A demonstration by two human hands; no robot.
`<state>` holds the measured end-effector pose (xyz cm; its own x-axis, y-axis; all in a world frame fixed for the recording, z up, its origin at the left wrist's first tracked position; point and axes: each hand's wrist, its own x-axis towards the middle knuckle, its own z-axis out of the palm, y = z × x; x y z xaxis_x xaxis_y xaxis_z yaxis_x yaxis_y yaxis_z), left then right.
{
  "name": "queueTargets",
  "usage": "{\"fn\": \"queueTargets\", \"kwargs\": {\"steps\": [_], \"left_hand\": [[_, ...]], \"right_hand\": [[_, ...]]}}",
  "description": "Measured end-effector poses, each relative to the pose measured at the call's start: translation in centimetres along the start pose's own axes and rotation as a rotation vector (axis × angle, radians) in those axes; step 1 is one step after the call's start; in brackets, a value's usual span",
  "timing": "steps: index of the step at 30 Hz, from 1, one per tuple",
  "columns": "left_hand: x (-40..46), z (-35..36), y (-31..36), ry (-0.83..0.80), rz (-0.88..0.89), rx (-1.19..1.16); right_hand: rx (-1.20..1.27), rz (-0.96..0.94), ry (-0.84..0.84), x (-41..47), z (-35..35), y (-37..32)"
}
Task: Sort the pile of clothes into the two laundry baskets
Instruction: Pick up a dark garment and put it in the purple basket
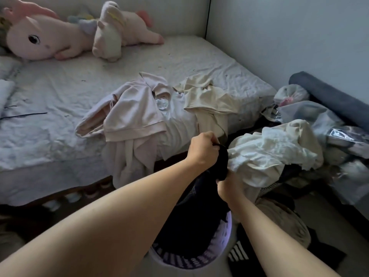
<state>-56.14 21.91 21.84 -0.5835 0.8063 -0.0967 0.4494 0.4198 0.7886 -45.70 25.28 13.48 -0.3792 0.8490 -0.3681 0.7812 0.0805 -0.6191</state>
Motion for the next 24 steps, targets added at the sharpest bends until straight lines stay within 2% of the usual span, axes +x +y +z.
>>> {"fn": "queueTargets", "kwargs": {"steps": [5,8,13,17,19,24], "left_hand": [[0.8,1.4,-2.4,-0.01,-0.03,-0.013],[1.1,2.0,-4.3,-0.027,-0.053,0.001],[0.9,3.4,-9.9,-0.093,-0.182,0.101],[-0.2,4.8,-15.2,-0.336,-0.351,0.279],[-1.1,5.2,-17.3,-0.428,-0.389,0.325],[-3.0,5.3,-19.9,-0.493,-0.426,0.294]], "right_hand": [[0.052,-0.006,0.071,1.7,2.1,1.8],[-0.035,-0.029,0.056,2.0,3.3,2.5],[-0.059,-0.015,-0.092,2.8,7.5,4.4],[-0.13,0.039,-0.309,2.5,10.4,6.1],[-0.155,0.048,-0.346,2.0,11.4,7.1],[-0.194,0.074,-0.396,0.7,12.5,8.6]]}}
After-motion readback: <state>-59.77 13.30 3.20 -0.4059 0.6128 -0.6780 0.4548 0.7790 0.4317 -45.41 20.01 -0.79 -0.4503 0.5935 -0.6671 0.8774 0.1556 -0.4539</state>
